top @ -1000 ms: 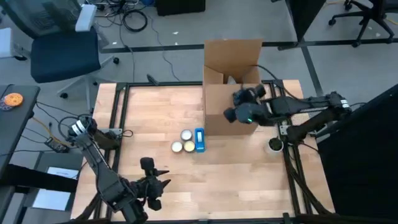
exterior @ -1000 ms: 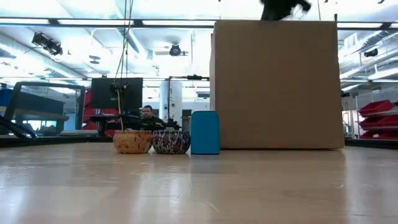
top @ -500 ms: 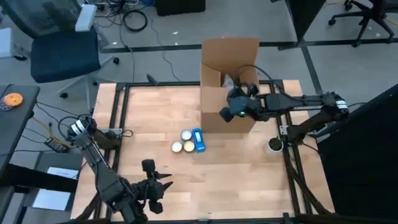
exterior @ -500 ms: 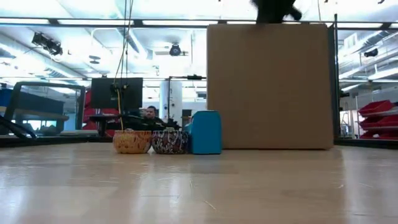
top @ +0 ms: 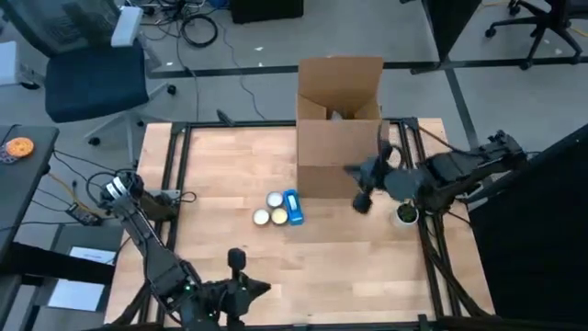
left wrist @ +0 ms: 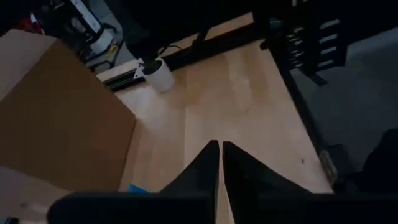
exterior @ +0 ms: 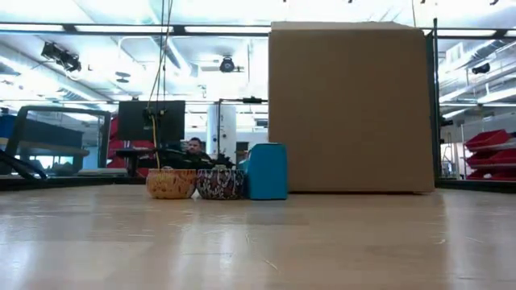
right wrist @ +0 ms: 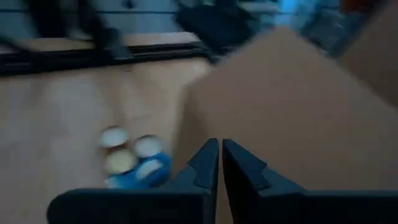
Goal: Wrap mug
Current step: Return to Home Position
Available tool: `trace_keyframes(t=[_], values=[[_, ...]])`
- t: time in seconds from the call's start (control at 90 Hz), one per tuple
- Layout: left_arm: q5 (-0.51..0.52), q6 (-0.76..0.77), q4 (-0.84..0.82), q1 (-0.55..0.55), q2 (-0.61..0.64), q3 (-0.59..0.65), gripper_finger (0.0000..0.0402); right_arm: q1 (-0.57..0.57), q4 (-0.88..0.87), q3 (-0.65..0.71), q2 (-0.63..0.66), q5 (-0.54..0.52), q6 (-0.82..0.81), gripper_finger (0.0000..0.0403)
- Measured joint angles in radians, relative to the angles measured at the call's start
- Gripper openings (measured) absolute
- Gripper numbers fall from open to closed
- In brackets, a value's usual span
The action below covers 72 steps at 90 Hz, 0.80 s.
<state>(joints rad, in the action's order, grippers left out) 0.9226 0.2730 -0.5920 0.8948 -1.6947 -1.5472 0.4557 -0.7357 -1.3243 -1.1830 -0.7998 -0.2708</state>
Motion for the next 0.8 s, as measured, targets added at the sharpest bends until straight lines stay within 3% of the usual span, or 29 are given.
trace_keyframes(t=[0.144, 0.3, 0.411, 0.678, 0.8], values=[[-0.061, -0.039, 0.174, -0.04, 0.002, 0.083, 0.0001, 0.15, 0.002, 0.0, -0.057, 0.112, -0.032, 0.0], [-0.269, -0.103, 0.476, -0.118, 0.002, 0.228, 0.0, 0.3, 0.016, 0.0, -0.162, 0.128, -0.065, 0.0], [-0.328, -0.117, 0.623, -0.174, 0.001, 0.317, 0.0, 0.377, 0.049, 0.0, -0.242, 0.129, -0.11, 0.0], [-0.379, -0.085, 0.788, -0.258, 0.001, 0.467, 0.0, 0.475, 0.143, 0.0, -0.439, 0.305, -0.208, 0.0], [-0.455, -0.057, 0.939, -0.303, 0.001, 0.577, 0.0, 0.486, 0.239, 0.0, -0.519, 0.377, -0.201, 0.0]])
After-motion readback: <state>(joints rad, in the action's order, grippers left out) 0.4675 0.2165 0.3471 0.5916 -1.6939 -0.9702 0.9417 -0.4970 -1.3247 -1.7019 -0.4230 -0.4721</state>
